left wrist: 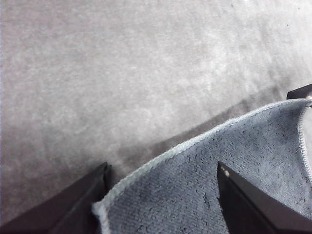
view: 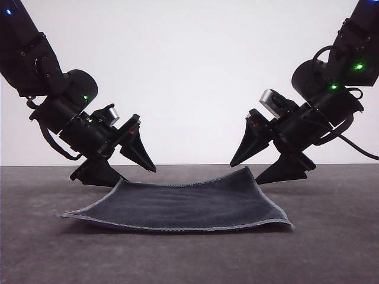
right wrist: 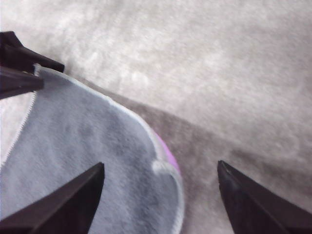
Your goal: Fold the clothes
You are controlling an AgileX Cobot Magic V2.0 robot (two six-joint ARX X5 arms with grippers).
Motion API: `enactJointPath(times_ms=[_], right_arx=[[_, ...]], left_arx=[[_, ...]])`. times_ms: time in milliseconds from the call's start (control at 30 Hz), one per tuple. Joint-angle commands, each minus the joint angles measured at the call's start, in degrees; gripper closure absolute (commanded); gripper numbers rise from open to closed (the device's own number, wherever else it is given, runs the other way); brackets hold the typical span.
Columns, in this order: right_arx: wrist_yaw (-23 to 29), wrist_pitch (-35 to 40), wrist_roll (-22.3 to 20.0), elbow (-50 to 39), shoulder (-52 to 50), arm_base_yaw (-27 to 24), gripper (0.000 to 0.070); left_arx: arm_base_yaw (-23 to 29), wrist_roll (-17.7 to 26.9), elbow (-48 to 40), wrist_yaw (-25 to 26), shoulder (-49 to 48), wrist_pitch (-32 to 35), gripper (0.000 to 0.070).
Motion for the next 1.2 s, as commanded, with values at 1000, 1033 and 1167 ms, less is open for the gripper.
enactJointPath(times_ms=[1000,1033,1167], right_arx=[[-0.14,3.78,3.30,1.77,3.61,1.03,0.0695],[-0.38,3.76,3.17,1.77,3.61,1.01,0.0695],[-3.72,3.71,2.89,1.79,3.54,0.30,0.0695]], left_arx=[[-0.29,2.01,0.59,-0.25,2.33,-5.46,0.0700],[-0.22,2.27,0.62,-0.26,2.19,-5.70,0.0700],[0.19,4.77,0.67,-0.27,0.29,-7.70,0.0700]])
